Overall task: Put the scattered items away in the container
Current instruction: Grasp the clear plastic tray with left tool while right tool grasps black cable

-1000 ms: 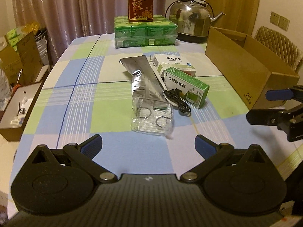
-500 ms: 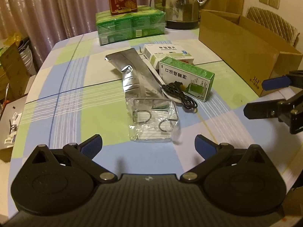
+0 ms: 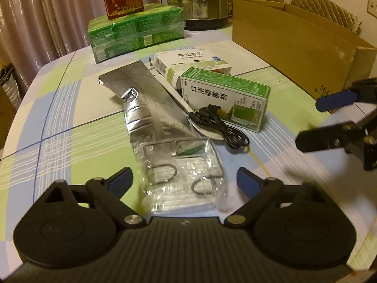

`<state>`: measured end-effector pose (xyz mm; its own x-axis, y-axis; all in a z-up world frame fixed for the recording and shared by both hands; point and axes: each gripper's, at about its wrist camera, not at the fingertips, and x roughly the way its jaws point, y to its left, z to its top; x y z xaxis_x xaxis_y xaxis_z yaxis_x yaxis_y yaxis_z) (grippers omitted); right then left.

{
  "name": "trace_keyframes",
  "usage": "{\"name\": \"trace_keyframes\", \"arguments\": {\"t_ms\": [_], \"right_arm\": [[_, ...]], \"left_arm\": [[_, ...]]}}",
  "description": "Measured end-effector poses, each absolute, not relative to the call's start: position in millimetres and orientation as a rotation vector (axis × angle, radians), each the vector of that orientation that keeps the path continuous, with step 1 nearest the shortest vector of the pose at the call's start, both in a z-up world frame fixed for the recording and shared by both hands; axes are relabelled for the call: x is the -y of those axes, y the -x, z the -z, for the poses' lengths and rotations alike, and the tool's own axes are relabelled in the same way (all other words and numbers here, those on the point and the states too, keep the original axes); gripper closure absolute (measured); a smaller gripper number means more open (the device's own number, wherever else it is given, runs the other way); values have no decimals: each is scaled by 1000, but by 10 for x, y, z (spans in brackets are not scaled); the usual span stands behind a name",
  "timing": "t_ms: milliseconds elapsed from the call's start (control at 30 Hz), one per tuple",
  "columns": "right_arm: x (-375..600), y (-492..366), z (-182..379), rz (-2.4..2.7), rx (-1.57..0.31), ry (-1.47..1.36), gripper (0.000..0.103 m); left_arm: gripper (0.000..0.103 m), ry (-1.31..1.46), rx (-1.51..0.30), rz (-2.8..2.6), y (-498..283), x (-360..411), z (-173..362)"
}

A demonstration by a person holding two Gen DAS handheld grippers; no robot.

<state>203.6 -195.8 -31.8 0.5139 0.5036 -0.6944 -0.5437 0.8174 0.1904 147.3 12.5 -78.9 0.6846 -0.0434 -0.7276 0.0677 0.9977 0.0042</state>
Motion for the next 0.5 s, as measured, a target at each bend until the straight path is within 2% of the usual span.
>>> {"name": "trace_keyframes", "arguments": {"t_ms": [100, 133, 233, 500], "right_arm": [[1933, -2044, 361, -636, -828, 60, 14], [1920, -2038, 372, -634, -829, 66, 15], [1867, -2028, 394, -646, -836, 74, 21], [1608, -2012, 417, -711, -840, 88, 41]], "left_arm": [[23, -19, -807, 53, -1519, -146, 809], [30, -14, -812, 54, -1528, -154, 818], [39, 12, -823, 58, -1517, -202, 807], [40, 2, -820, 6, -1260, -406, 715]]}}
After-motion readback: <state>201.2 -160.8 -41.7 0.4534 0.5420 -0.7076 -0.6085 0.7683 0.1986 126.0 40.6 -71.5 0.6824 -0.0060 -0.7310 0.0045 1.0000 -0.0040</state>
